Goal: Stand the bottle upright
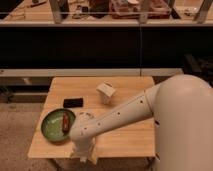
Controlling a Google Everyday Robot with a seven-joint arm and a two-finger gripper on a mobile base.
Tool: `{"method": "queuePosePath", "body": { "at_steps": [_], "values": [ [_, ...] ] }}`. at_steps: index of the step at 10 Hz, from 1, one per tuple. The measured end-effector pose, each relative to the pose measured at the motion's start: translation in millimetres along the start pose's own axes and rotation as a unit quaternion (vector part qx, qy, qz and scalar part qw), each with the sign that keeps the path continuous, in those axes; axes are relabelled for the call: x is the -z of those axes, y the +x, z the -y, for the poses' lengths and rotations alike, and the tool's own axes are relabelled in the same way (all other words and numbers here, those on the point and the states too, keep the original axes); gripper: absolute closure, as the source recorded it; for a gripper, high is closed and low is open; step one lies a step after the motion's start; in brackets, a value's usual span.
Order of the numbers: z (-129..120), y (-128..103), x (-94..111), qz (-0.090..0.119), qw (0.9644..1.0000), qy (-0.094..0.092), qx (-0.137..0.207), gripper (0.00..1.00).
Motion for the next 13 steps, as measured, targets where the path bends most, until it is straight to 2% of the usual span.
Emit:
{"method": "queuePosePath", "body": {
  "at_steps": [1, 3, 11, 12, 13],
  "values": [
    [0.0, -0.8, 2.7, -0.004, 1.0000, 0.001, 0.001, 0.39],
    [1.6, -2.1, 4.7, -0.007, 1.0000, 0.001, 0.004, 0.46],
    [4.7, -4.5, -1.8, -0.002, 0.9999, -0.005, 0.014, 0.47],
    [4.9, -4.6, -2.4, -0.003, 0.9999, -0.005, 0.016, 0.51],
    [4.6, -4.0, -3.4, -0.006, 0.9998, -0.007, 0.017, 0.66]
  ]
}}
